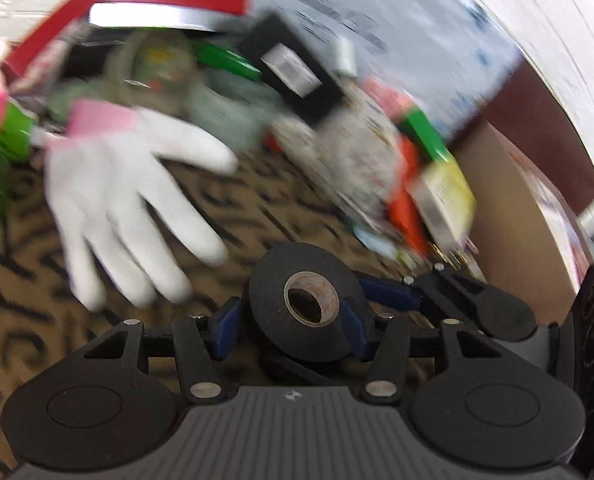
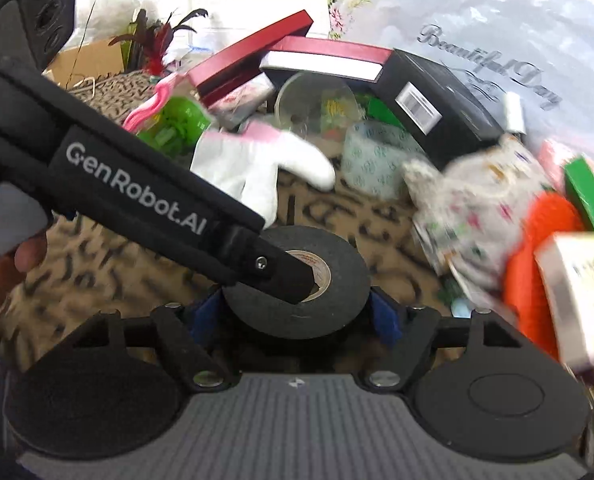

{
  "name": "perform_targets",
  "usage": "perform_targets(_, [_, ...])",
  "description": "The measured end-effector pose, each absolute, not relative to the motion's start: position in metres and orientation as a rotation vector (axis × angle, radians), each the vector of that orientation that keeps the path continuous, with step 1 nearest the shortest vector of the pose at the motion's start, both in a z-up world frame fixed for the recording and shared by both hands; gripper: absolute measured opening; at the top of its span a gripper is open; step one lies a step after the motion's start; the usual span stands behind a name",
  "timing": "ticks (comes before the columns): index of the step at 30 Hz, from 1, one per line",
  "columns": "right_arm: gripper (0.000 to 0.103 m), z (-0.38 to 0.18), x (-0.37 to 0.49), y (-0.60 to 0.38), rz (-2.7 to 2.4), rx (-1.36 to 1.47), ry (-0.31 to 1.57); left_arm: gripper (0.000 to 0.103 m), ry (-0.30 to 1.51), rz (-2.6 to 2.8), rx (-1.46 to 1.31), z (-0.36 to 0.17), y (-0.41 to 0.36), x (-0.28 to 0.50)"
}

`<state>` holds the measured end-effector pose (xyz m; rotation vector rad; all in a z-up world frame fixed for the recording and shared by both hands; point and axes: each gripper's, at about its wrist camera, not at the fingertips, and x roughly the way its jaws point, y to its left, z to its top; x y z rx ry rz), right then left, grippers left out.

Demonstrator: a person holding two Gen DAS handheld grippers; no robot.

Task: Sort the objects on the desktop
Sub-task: 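Grip the black tape roll with both grippers and lift it toward the cardboard box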

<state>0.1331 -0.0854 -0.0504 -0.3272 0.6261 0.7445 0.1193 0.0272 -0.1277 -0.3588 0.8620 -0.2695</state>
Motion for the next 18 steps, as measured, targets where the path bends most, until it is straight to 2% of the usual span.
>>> perform_targets(11, [0.075, -0.049, 0.026, -0.190, 0.501, -0.197, 0.715, 0.054, 0.950, -0.557, -0.256, -0.131, -0.073, 0.065])
perform_targets(15, [0.078, -0.042, 0.002, -0.216, 0.437, -0.139, 0.714, 0.054, 0.943, -0.516, -0.230, -0.129, -0.080, 0.063])
perform_targets(18, [0.078, -0.033, -0.001, -0.230, 0.390, -0.095, 0.693, 0.050, 0.935, -0.477, -0.236, -0.126, -0.076, 0.064])
